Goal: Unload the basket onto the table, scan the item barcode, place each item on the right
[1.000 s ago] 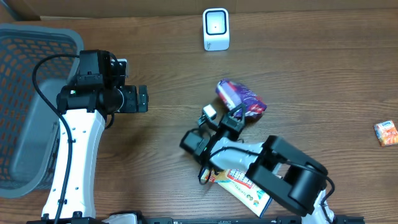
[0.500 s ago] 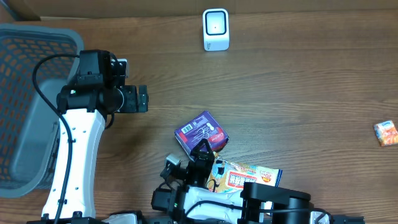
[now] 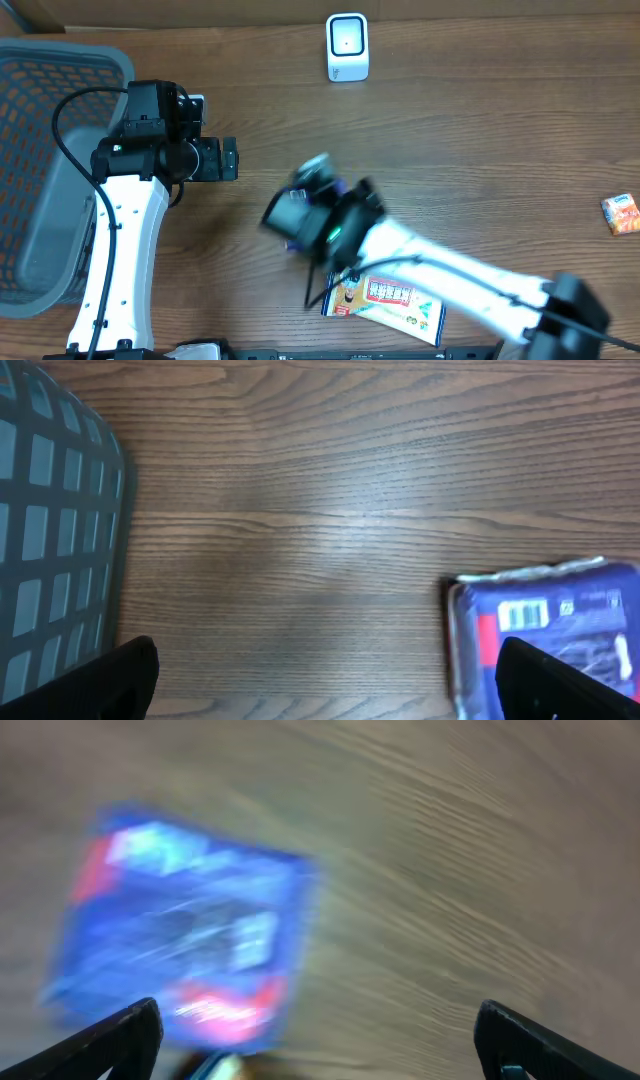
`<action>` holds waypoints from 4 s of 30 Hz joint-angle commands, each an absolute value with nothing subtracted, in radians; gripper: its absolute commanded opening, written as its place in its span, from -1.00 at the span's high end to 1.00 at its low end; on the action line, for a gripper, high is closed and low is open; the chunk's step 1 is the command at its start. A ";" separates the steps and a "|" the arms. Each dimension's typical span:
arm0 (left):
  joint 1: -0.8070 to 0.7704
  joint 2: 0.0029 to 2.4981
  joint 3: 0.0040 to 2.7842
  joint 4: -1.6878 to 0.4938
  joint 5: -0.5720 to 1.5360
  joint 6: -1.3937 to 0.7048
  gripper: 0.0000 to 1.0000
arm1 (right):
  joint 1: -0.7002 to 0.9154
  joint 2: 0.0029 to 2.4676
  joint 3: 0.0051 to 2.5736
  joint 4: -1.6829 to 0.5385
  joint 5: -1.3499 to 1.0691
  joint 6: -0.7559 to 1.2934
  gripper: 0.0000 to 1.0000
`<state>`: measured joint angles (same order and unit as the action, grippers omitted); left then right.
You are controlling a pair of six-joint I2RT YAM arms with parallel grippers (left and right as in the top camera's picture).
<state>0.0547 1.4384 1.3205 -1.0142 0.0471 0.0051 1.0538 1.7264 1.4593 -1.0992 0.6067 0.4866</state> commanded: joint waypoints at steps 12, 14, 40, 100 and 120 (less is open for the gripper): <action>0.059 1.431 1.324 -1.014 0.041 -0.004 -1.00 | 0.606 1.713 1.468 -1.053 -0.418 0.286 -1.00; 0.059 1.431 1.324 -1.014 0.041 -0.004 -1.00 | 0.482 1.713 1.439 -1.014 -0.455 0.212 -1.00; 0.059 1.431 1.324 -1.014 0.041 -0.004 -1.00 | 0.470 2.022 1.072 -0.408 -0.836 0.272 -1.00; 0.059 1.431 1.324 -1.014 0.041 -0.004 -0.99 | 0.489 1.546 1.262 -0.325 0.188 -0.147 0.93; 0.059 1.431 1.324 -1.014 0.041 -0.004 -0.99 | 0.396 1.760 1.317 0.100 0.344 -0.434 0.93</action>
